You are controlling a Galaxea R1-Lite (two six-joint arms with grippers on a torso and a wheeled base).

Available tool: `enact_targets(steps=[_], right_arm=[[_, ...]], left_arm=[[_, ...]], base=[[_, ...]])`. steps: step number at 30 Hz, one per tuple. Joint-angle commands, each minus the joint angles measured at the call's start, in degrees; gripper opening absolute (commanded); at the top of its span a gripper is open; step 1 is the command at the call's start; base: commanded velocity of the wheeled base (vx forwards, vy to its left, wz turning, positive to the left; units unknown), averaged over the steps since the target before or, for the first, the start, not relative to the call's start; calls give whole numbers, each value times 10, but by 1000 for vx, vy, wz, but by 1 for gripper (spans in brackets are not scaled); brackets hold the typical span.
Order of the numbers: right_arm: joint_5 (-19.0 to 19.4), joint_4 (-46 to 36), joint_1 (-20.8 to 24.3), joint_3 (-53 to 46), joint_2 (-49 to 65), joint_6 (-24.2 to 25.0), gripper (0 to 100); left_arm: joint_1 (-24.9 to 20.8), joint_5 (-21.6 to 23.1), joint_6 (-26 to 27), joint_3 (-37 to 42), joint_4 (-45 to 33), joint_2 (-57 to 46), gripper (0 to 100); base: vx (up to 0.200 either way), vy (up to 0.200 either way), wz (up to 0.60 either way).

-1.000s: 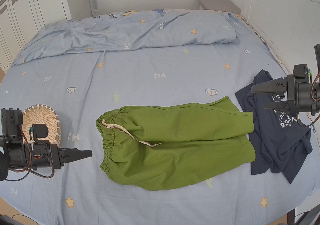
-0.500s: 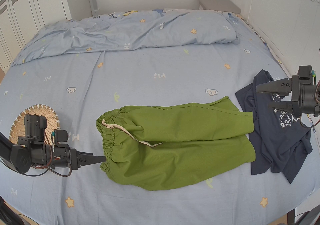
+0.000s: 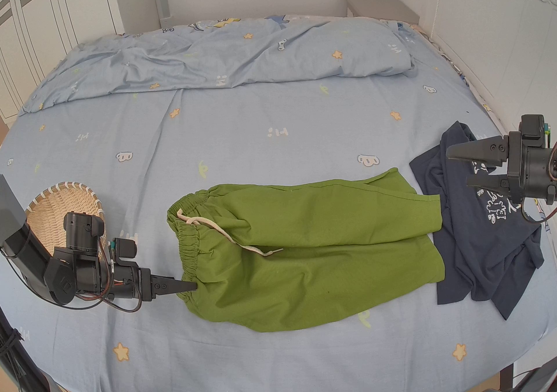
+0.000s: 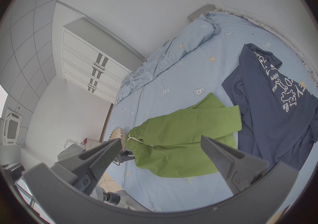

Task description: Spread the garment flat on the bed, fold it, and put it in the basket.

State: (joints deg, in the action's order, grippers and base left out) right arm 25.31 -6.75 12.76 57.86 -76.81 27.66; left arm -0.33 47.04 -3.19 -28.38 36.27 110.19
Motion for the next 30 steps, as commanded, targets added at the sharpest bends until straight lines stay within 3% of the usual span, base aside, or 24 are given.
enact_targets(steps=[1,20,21,30], right_arm=[[0,0,1,-2,-1,-1,100],[-2,-1,4,-3,-2,-1,100],[-2,-1,4,-4,-2,-1,100],[-2,0,5,-7,-2,-2,100]], left_arm=[[-1,4,-8,5,8,21,100],[-30,12,-16,39,72,17,100],[-32,12,-16,40,72,17,0],[-21,12,-16,43,85,18,0]], base=[[0,0,0],[0,0,0],[0,0,0],[0,0,0]])
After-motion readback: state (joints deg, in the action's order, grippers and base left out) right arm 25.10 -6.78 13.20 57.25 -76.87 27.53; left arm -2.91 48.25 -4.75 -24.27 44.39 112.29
